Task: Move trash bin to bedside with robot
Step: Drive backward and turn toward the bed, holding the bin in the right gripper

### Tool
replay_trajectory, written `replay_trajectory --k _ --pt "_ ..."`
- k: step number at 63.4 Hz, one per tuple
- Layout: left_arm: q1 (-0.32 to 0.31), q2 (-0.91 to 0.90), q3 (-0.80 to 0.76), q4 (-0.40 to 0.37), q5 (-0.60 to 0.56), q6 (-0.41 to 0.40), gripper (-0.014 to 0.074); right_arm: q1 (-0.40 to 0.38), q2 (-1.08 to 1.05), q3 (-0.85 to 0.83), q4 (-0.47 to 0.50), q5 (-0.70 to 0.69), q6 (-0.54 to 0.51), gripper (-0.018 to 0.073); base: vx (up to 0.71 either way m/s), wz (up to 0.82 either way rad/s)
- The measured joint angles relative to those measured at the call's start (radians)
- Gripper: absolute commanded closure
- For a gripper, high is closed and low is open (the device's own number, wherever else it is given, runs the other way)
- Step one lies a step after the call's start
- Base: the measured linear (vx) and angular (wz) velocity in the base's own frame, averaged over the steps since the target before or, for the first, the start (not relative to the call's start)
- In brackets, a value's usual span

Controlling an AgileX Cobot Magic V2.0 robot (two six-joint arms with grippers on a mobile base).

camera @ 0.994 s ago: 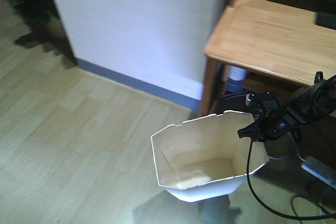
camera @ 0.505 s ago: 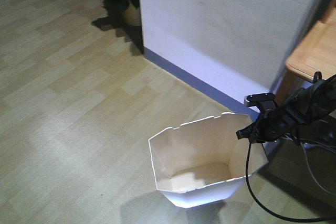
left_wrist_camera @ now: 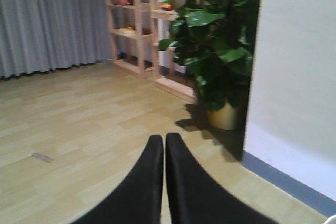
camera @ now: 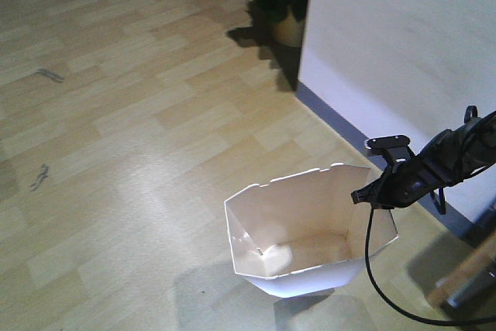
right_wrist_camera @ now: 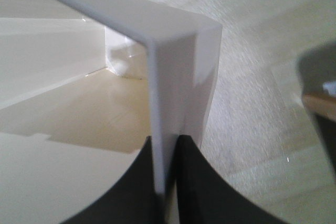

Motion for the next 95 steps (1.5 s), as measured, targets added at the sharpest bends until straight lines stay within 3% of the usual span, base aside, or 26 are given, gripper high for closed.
replay_trajectory --k 49,95 --pt "0.0 0.0 0.0 0.0 0.0 0.0 0.0602 0.001 0.0 0.0 0.008 0.016 0.0 0.0562 0.17 0.6" --pt "0.0 0.0 0.0 0.0 0.0 0.0 0.0602 0.001 0.0 0.0 0.0 0.014 0.0 0.0562 0.28 0.08"
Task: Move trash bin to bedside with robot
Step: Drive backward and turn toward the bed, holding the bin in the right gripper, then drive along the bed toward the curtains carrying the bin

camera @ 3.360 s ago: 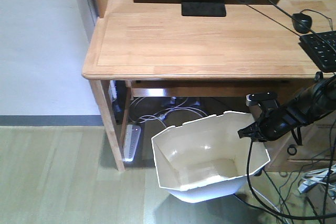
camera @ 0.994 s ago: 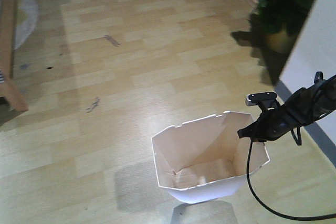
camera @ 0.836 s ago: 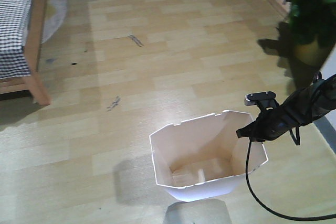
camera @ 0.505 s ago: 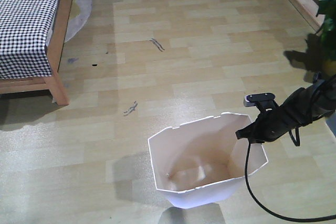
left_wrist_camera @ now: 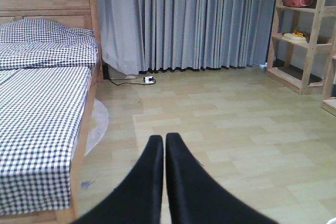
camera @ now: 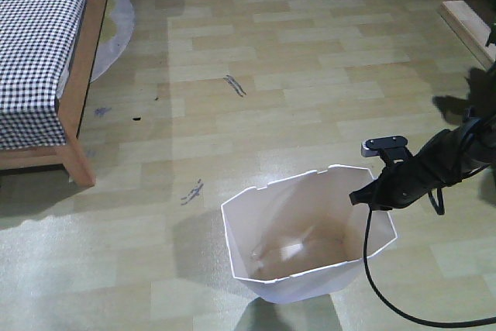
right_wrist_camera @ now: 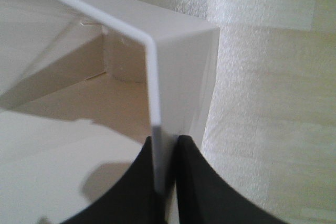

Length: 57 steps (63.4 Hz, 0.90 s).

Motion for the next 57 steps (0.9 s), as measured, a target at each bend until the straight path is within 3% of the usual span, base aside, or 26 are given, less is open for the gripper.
replay_trajectory --k 57 --pt "0.0 0.0 0.0 0.0 0.0 0.0 0.0602 0.0 0.0 0.0 0.0 -0.002 0.0 0.0562 0.43 0.05"
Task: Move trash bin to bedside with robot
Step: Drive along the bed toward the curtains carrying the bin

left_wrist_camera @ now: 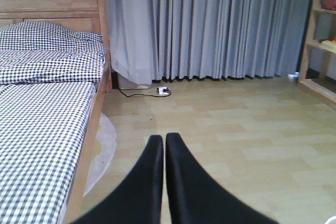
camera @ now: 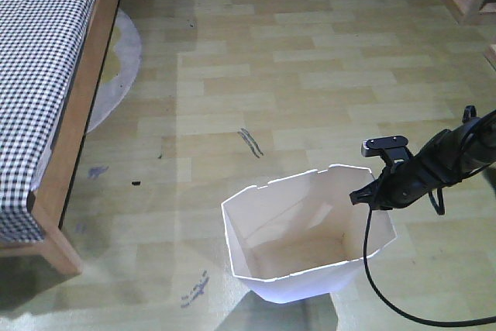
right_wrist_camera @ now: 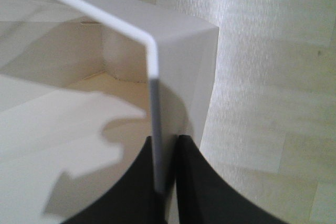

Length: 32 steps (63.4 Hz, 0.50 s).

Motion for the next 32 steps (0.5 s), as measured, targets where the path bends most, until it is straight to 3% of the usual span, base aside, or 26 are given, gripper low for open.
replay_trajectory --k 32 --pt "0.0 0.0 0.0 0.0 0.0 0.0 0.0602 0.0 0.0 0.0 0.0 0.005 0.0 0.0562 0.48 0.02"
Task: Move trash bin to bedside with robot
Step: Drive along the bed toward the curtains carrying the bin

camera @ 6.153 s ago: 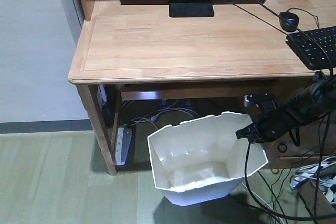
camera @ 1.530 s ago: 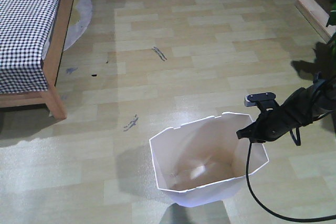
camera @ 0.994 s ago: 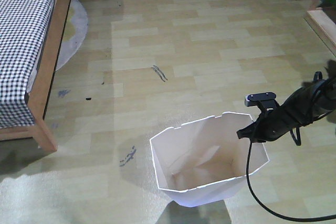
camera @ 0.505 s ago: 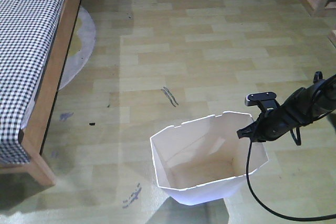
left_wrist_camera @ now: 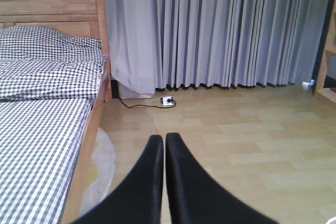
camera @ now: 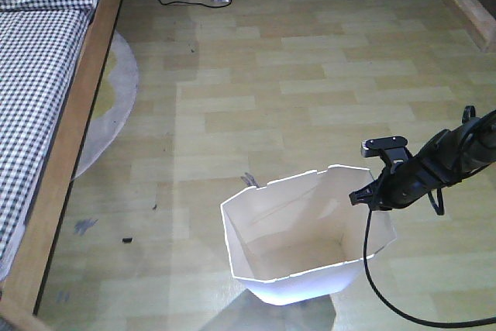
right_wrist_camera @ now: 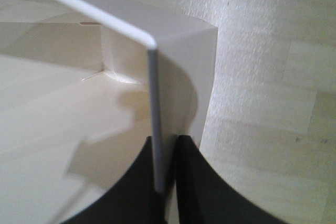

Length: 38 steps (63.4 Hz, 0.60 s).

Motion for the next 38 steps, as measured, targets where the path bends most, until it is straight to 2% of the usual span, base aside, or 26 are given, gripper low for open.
replay_trajectory --k 38 --pt "0.0 0.0 0.0 0.0 0.0 0.0 0.0602 0.0 0.0 0.0 0.0 -0.006 0.0 0.0562 0.48 0.02"
